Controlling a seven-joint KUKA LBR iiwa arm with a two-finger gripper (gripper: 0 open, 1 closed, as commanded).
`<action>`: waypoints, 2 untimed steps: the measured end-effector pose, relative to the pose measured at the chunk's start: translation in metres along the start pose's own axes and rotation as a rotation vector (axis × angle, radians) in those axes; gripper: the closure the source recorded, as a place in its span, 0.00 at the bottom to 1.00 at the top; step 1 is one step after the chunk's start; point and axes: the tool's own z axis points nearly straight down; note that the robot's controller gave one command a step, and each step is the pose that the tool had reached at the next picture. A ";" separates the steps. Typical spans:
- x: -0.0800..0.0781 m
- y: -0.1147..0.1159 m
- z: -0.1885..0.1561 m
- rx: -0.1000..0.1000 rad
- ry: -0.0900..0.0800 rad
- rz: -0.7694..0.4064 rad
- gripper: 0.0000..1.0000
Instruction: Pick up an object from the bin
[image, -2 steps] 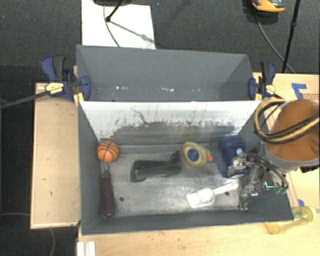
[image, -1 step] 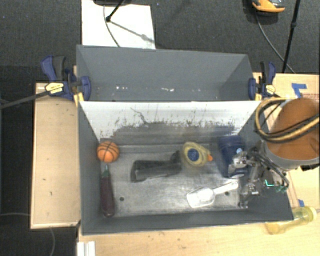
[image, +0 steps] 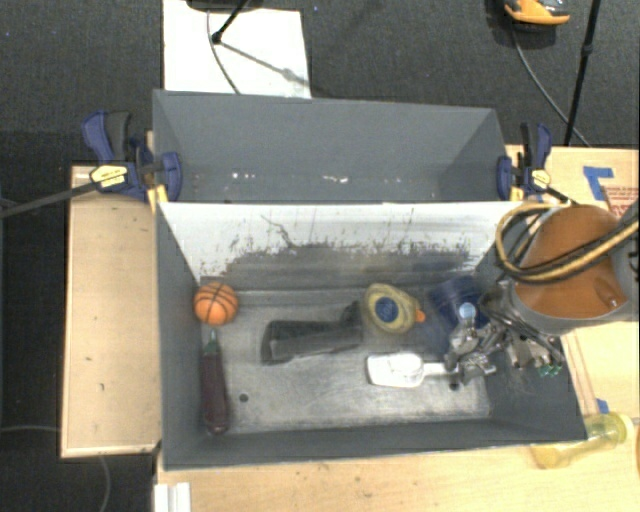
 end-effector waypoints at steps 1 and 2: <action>0.000 0.000 0.000 0.000 0.000 -0.001 1.00; 0.013 -0.014 -0.053 0.024 0.013 0.031 1.00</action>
Offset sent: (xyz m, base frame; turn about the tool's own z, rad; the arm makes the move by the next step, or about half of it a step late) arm -0.0186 -0.0211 0.1504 0.0662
